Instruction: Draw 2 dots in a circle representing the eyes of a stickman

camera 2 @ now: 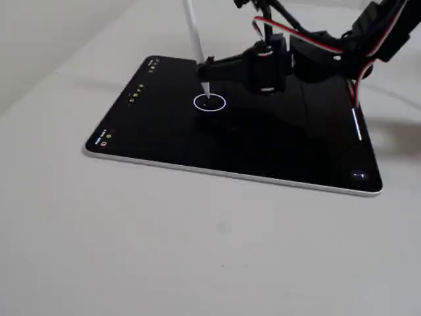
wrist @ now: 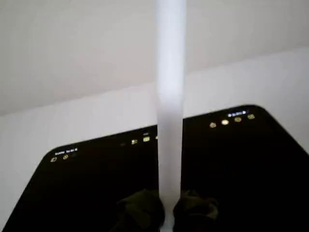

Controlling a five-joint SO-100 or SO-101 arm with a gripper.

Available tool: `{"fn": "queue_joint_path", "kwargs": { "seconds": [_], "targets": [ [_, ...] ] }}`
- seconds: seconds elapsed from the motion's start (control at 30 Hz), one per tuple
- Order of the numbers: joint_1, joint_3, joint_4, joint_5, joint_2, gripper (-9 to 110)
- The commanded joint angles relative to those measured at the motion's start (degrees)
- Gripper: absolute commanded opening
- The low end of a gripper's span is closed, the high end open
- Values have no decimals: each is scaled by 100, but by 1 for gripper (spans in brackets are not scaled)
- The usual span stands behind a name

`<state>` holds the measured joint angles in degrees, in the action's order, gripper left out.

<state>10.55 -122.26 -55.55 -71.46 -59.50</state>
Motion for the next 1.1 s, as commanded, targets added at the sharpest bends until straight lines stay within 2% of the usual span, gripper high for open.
{"fn": "queue_joint_path", "kwargs": {
  "seconds": [0.0, 0.47, 0.87, 1.07],
  "targets": [
    [105, 237, -220, -114, -35, 0],
    [53, 237, -202, 18, -211, 0],
    [-483, 290, 1037, 2171, -2030, 0],
    [-633, 290, 2188, 2918, -3015, 0]
  ]
}}
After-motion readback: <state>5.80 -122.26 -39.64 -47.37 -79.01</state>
